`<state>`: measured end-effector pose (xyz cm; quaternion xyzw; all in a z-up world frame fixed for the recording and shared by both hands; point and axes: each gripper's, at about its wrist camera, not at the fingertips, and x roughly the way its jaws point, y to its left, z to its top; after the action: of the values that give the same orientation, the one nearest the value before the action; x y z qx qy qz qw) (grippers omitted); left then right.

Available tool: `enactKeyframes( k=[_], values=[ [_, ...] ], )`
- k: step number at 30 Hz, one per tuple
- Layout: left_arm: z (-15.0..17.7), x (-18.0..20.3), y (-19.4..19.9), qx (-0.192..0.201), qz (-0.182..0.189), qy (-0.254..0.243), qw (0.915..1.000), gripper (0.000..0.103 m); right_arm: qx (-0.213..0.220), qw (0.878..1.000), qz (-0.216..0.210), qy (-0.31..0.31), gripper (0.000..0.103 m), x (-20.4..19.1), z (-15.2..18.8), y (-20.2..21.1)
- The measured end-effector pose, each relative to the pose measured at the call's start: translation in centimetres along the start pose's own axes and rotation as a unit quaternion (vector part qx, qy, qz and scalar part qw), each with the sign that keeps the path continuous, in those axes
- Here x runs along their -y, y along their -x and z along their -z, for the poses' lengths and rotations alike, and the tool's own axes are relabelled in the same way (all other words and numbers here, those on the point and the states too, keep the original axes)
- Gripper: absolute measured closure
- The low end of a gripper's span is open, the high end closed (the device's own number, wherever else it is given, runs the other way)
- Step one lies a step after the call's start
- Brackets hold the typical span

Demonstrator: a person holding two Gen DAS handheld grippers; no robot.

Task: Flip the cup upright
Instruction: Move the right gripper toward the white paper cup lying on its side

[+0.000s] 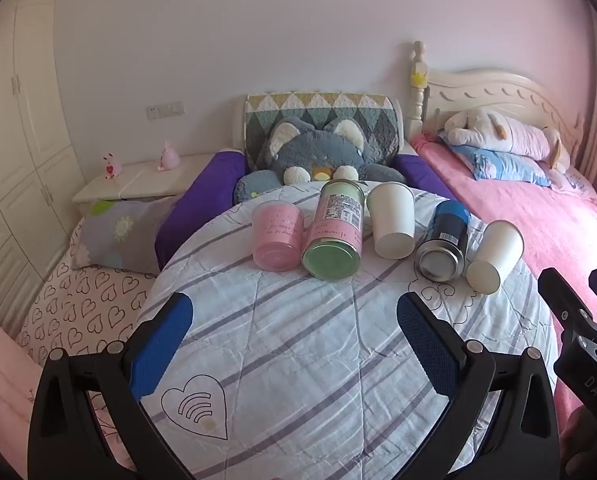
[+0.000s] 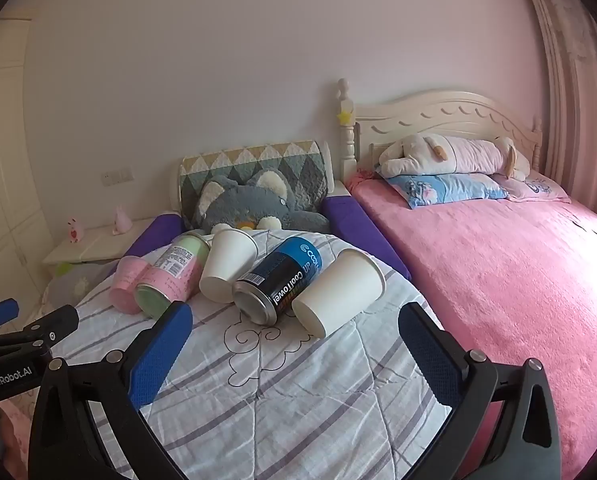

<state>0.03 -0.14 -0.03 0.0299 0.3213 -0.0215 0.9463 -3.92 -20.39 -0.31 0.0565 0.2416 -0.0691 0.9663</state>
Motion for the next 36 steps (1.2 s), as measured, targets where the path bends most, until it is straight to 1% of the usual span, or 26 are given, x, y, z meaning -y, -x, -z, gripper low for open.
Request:
enactKeyframes(
  k=[6,8,10,12,13,14,18,27,32,36],
  values=[
    [0.2,1.2,-0.3,0.002,-0.003,-0.025,0.9997,0.000,0.003,1.000,-0.001,-0.002,0.000,0.1,0.0,0.0],
    [0.5,-0.2,-0.1,-0.004,0.008,0.000,1.0000,0.000,0.001,1.000,0.000,-0.003,0.000,0.1,0.0,-0.1],
    [0.5,-0.3,-0.1,-0.007,0.017,0.004,0.9998,0.000,0.001,1.000,0.001,-0.004,0.000,0.0,0.0,-0.1],
    [0.4,-0.3,-0.1,-0.005,0.017,0.007,0.9998,0.000,0.002,1.000,0.002,-0.002,0.000,-0.2,0.1,-0.2],
    [0.4,-0.3,0.0,-0.001,0.016,0.007,0.9998,0.000,0.002,1.000,0.003,-0.001,0.000,-0.3,0.1,-0.2],
    [0.4,-0.2,0.1,0.002,0.016,0.005,0.9999,0.000,0.002,1.000,0.001,-0.004,0.000,0.4,-0.2,-0.2],
    [0.4,-0.1,0.1,0.005,0.018,0.002,0.9998,0.000,0.002,1.000,0.009,-0.004,0.000,0.1,0.0,-0.1],
    [0.4,-0.4,-1.0,-0.003,0.024,0.004,0.9997,0.000,-0.006,1.000,0.023,-0.008,0.000,0.6,-0.1,-1.4],
    [0.1,-0.5,-2.1,-0.008,0.030,0.011,0.9995,0.000,-0.008,0.999,0.039,-0.011,0.000,1.1,-0.2,-1.9],
    [-0.2,-0.1,-2.9,-0.012,0.032,0.004,0.9994,0.000,-0.018,0.998,0.049,-0.021,0.000,1.7,-0.3,-2.9]
  ],
)
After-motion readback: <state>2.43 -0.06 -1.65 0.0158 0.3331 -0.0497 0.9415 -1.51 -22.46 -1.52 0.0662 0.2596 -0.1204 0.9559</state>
